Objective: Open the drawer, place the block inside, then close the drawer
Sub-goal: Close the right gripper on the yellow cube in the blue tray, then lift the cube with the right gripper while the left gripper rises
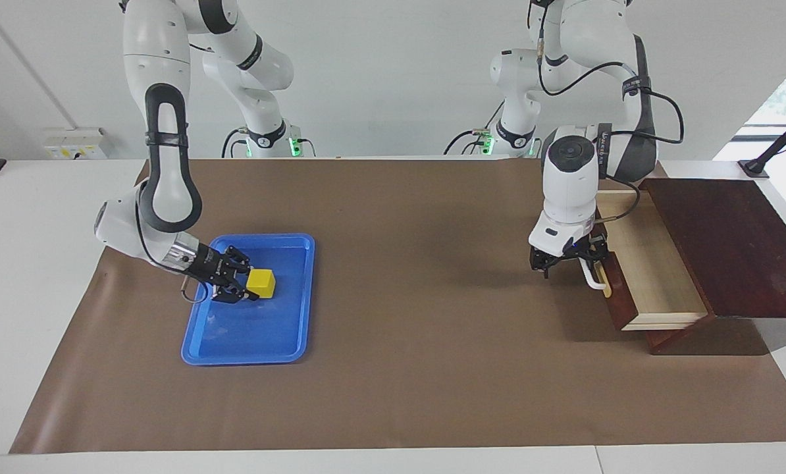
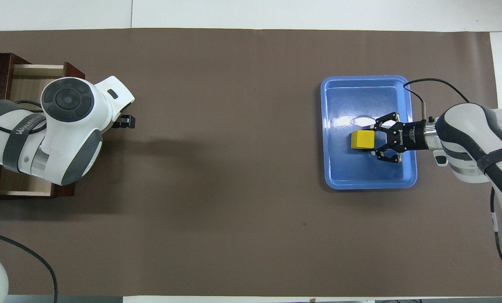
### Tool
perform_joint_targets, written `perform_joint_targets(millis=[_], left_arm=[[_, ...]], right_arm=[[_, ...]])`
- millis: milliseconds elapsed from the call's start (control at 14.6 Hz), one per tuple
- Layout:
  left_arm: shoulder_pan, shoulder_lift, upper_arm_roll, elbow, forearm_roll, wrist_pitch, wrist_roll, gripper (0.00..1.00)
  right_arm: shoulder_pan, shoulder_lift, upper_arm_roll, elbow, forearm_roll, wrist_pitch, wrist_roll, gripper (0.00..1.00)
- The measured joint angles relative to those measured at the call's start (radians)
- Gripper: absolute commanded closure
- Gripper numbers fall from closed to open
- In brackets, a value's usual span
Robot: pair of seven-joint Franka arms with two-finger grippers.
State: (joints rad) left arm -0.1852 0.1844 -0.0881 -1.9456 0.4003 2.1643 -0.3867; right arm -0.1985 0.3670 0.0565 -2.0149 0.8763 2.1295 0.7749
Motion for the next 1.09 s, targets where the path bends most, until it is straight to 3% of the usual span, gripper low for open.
perform_joint_targets(millis=[205, 615, 957, 1094], left_arm=[[-0.011, 0.0, 0.001, 0.002, -0.009, -0.001, -0.01, 0.0], [-0.018, 0.0, 0.002, 0.013, -0.022, -0.031, -0.018, 0.0], [-0.023, 0.018, -0.003, 0.194, -0.133, -0.251, -0.044, 0.0], [-0.022, 0.019, 0.0, 0.256, -0.161, -0.327, -0.117, 0.0]], right_arm=[[0.016, -0.001, 0.0, 0.097, -0.028, -0.056, 0.038, 1.0], [0.191, -0.051, 0.007, 0.313, -0.4, -0.189, 0.187, 1.0], [0.337, -0.135, 0.011, 0.42, -0.618, -0.324, 0.205, 1.0], [0.366, -0.141, 0.012, 0.45, -0.634, -0.348, 0.224, 1.0]])
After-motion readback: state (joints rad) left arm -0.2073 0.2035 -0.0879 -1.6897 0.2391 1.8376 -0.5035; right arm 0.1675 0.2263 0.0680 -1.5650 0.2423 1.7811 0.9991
